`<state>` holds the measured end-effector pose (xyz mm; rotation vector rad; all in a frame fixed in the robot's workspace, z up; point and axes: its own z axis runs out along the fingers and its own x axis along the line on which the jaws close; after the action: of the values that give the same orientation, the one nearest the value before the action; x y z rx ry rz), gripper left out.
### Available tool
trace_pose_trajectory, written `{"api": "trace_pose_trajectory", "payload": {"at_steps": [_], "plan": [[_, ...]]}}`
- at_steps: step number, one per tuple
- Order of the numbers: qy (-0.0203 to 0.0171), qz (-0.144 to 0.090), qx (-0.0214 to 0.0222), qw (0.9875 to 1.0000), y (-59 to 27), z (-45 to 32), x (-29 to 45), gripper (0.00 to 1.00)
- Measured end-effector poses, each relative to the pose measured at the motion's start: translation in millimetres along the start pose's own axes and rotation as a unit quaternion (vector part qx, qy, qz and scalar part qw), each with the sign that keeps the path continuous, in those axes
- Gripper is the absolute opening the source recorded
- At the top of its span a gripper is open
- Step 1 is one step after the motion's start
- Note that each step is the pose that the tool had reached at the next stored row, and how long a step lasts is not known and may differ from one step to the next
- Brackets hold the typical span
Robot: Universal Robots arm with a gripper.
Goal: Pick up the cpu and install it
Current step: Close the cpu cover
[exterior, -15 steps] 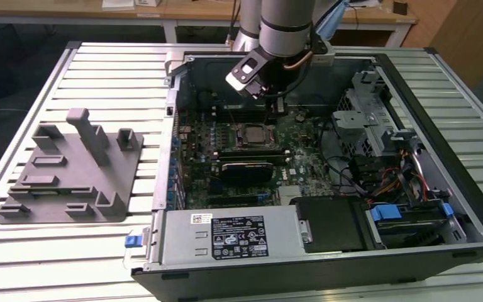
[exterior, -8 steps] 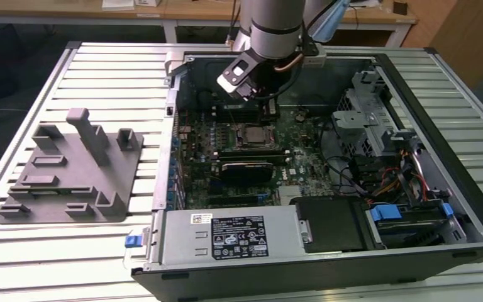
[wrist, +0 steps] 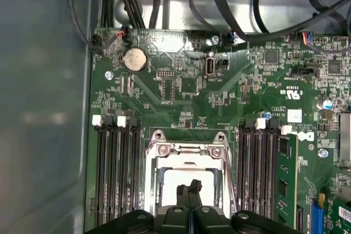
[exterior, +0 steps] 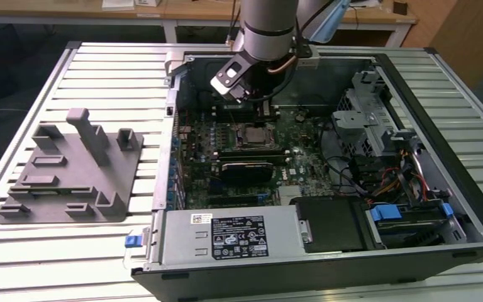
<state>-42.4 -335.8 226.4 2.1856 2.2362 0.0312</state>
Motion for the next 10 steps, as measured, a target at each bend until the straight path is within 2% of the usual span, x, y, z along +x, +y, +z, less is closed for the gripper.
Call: {"api": "trace_pose_trajectory", "payload": {"at_steps": [10], "plan": [[-0.0002,0.0,0.0,1.0,-0.9,2.9,-1.8,0.11]]}}
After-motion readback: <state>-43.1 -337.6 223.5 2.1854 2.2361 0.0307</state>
